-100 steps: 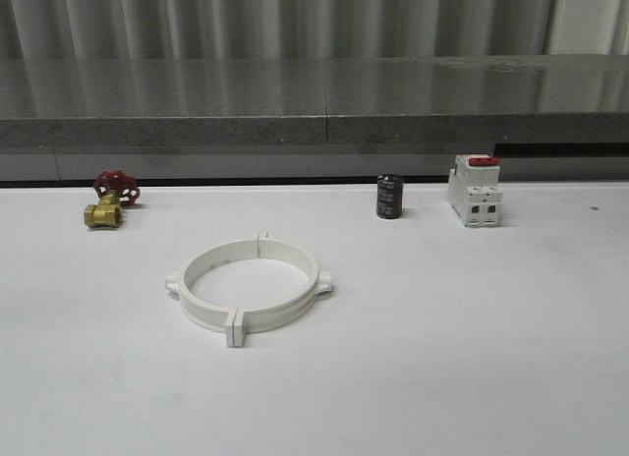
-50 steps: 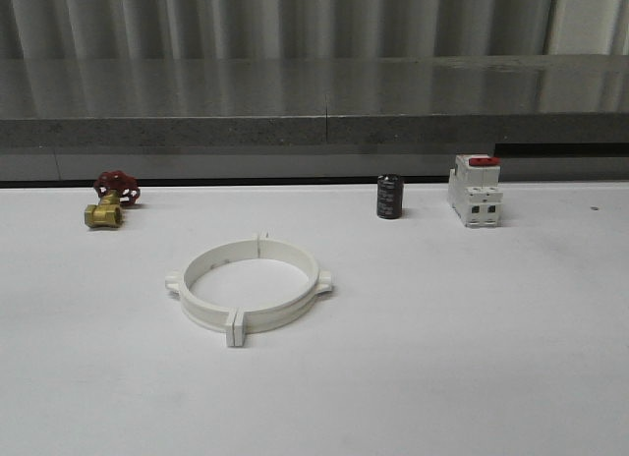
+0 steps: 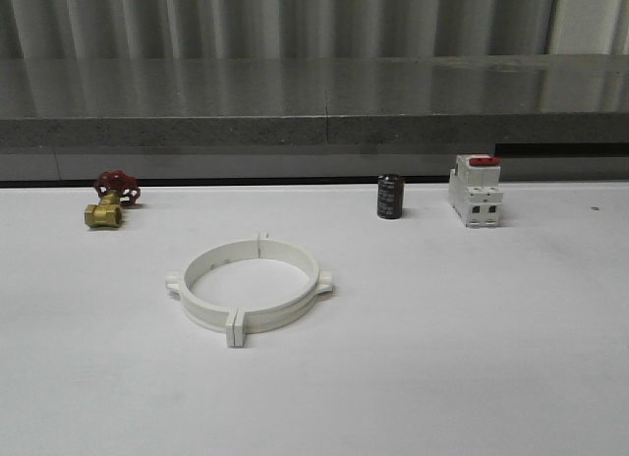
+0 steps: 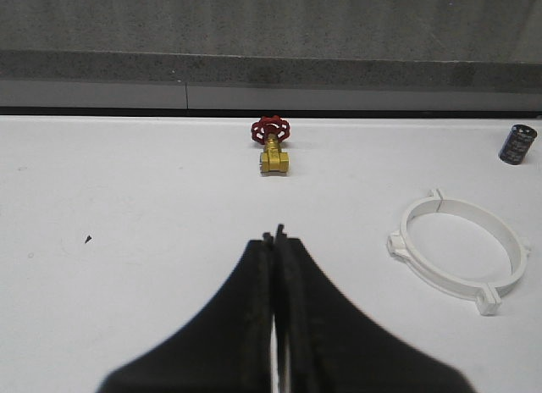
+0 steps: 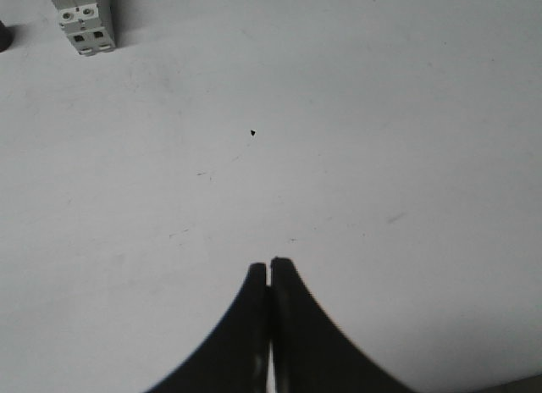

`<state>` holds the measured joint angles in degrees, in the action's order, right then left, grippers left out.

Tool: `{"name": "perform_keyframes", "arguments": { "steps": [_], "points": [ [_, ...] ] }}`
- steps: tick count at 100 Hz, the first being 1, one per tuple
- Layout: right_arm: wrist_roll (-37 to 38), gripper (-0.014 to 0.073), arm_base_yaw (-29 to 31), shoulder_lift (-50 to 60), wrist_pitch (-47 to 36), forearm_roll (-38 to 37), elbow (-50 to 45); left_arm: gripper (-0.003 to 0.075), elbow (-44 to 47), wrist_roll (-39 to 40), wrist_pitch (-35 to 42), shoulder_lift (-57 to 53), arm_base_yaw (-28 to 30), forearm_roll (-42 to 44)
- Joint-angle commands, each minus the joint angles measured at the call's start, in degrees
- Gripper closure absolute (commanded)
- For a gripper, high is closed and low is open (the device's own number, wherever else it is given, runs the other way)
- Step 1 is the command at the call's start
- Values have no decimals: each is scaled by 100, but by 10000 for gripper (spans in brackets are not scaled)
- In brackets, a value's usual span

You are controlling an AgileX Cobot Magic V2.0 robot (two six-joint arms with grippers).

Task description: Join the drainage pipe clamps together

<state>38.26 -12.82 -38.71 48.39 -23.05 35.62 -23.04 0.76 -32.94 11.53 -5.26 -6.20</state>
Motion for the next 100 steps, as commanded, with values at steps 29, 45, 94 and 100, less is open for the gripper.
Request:
{"name": "perform_keyframes", "arguments": {
  "steps": [29,45,94,100],
  "points": [
    [-81,662,30,14,-257,-198,130,740,-152,9,435,50,5,-82],
    [-81,662,43,206,-312,-204,86,740,-152,9,435,50,5,-82],
    [-2086,662,1247,2420,-2612,1250,-1597,740,-152,9,435,50,5,-82],
    [-2609,662,1309,2689,-2795,1554,-1875,740,-152,9,435,50,5,-82]
  ]
}}
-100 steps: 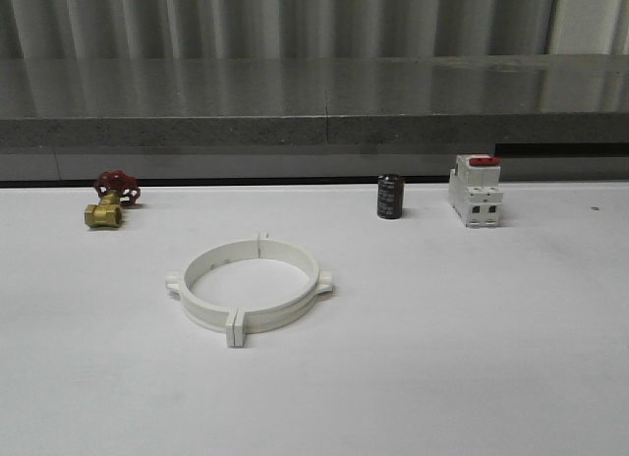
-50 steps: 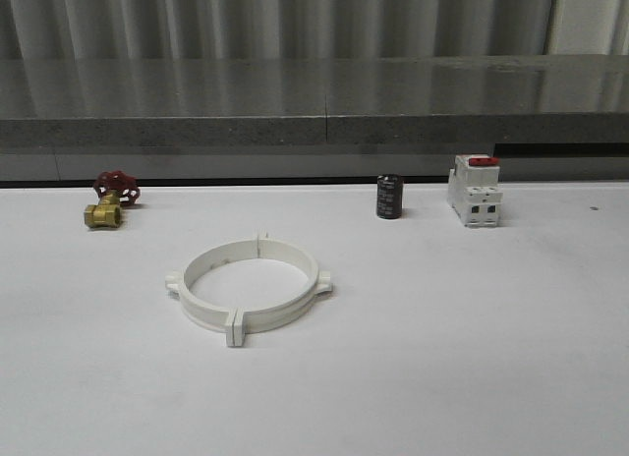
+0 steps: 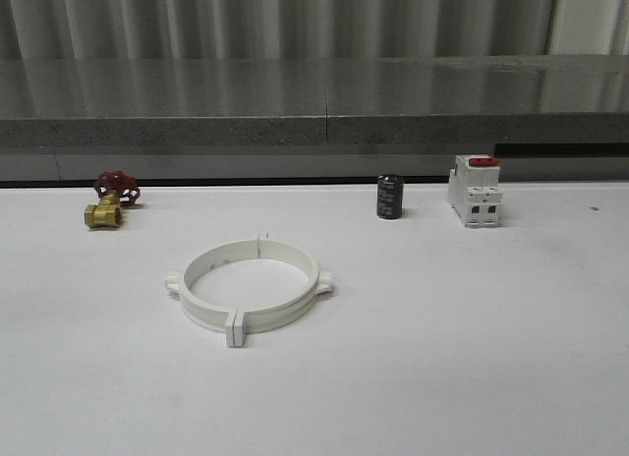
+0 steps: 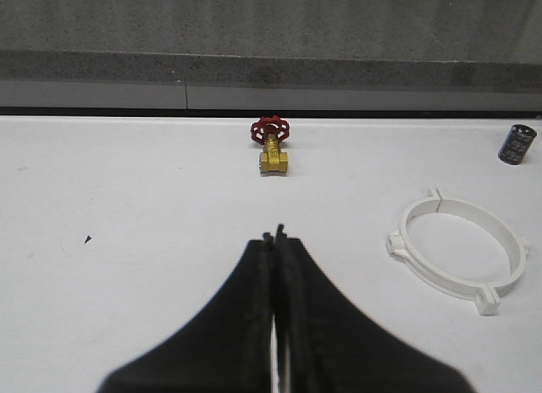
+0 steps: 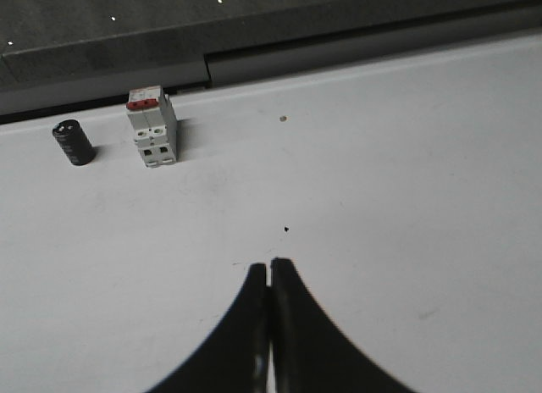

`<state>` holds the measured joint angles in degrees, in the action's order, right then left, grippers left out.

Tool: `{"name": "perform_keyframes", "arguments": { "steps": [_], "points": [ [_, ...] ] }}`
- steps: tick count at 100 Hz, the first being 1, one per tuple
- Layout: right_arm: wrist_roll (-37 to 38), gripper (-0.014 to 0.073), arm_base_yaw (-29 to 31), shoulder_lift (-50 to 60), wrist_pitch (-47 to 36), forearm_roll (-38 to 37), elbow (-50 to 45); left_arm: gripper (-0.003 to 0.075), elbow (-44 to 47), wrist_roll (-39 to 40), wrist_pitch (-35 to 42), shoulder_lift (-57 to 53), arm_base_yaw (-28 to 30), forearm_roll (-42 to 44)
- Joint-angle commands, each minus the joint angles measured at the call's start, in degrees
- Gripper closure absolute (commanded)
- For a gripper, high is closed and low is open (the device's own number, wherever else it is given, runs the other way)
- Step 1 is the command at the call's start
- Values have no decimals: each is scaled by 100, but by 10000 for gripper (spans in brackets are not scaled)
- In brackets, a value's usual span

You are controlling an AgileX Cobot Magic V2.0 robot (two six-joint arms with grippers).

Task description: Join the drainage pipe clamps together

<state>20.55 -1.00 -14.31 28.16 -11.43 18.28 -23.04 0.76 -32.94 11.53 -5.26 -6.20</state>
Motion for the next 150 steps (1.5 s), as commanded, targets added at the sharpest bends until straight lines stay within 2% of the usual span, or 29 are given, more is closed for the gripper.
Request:
{"name": "perform_keyframes", "arguments": {
  "steps": [1,10,29,44,59,69,150],
  "points": [
    [-883,662,128,316,-807,416,-172,740,-152,9,435,50,5,-82],
    [-1184,662,128,779,-999,570,-552,740,-152,9,435,50,5,-82],
    [-1196,662,128,1635,-1151,761,-1150,740,-152,9,435,50,5,-82],
    [-1196,662,128,1607,-1640,767,-1529,740,-152,9,435,50,5,-82],
    [-1196,662,128,1607,-2470,767,-1894,740,-152,9,435,50,5,-82],
    [-1178,662,128,1607,-2619,767,-1895,740,-152,9,435,50,5,-82],
    [-1178,662,128,1607,-2609,767,-1895,740,-152,9,435,50,5,-82]
  ]
}}
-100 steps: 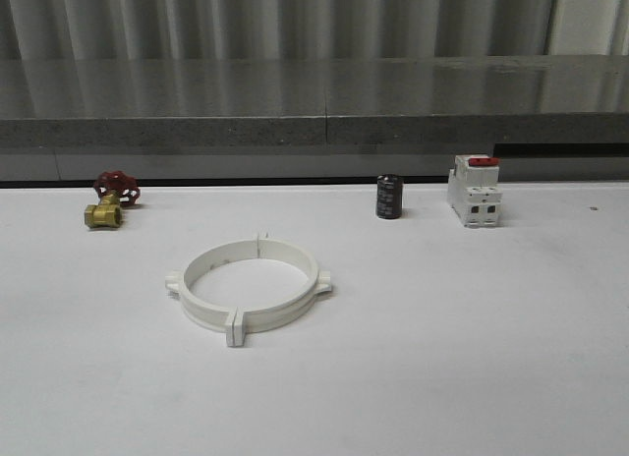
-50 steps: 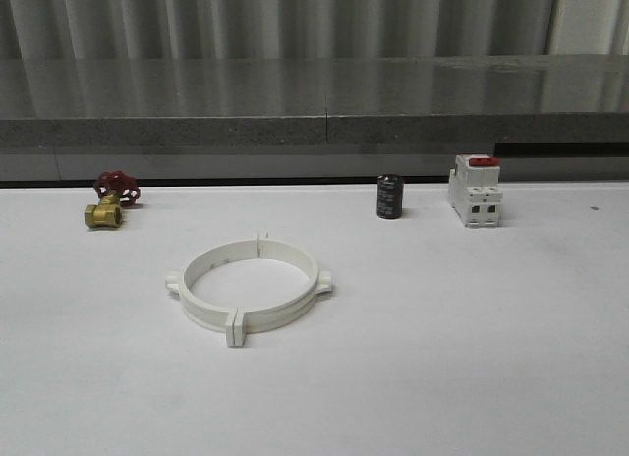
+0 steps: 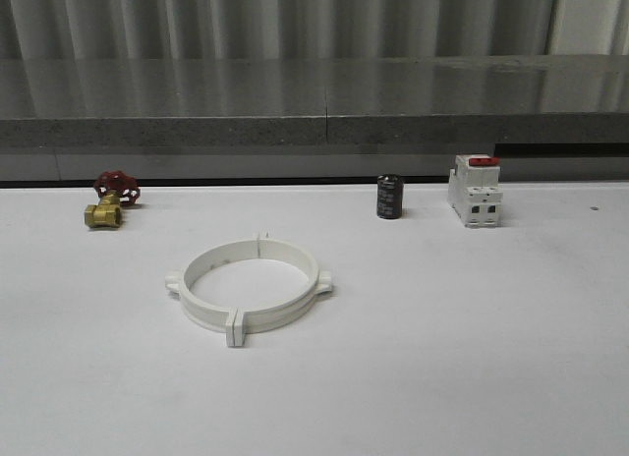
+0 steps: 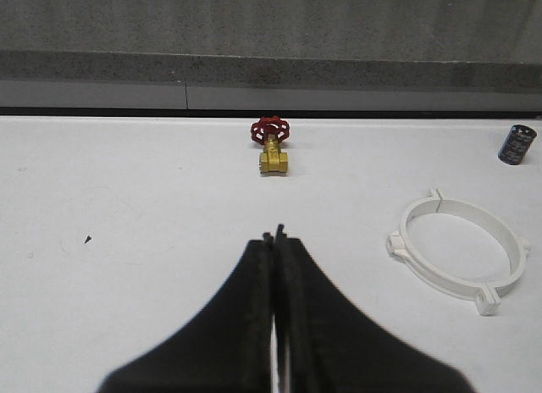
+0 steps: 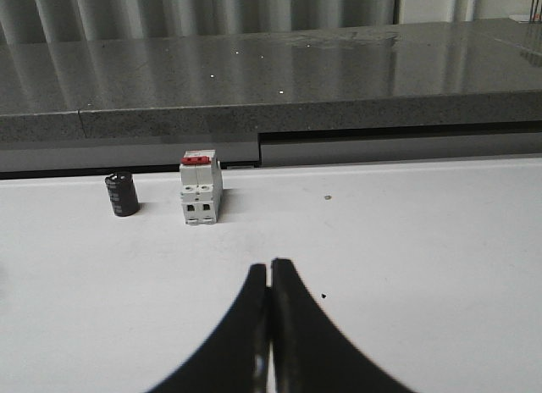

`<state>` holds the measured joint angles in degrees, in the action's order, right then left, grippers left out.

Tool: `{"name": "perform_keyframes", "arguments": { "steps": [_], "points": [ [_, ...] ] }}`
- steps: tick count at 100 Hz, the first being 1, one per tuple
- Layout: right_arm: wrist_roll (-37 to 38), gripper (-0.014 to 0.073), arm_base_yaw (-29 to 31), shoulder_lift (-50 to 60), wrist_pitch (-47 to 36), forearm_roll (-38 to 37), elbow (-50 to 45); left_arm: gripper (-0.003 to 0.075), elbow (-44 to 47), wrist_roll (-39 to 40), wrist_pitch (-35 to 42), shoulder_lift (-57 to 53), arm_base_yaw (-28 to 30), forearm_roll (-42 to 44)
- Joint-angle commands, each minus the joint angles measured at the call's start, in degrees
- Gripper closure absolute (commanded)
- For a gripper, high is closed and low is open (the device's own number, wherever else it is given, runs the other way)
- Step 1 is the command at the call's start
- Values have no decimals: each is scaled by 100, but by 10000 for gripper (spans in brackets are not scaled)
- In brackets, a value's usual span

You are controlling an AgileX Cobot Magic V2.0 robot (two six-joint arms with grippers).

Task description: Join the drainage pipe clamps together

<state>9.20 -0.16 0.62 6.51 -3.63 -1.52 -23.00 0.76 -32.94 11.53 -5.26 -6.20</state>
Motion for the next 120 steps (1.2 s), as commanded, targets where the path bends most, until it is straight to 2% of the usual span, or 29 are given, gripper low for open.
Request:
{"name": "perform_keyframes", "arguments": {
  "steps": [1,44,65,90,114,120],
  "points": [
    [-43,662,43,114,-443,-13,85,740,-156,9,435,50,5,-82],
    [-43,662,43,114,-443,-13,85,740,-143,-19,491,50,5,127],
    [-43,662,43,114,-443,-13,85,740,566,-19,1301,-235,5,282],
    [-43,662,43,114,-443,-13,85,740,1818,-19,2060,-1394,5,325],
    [-43,662,43,114,-443,-13,85,740,2476,44,3294,-1359,5,554],
    [-43,662,43,114,-443,-13,85,740,2476,44,3294,-1359,5,620]
  ]
}}
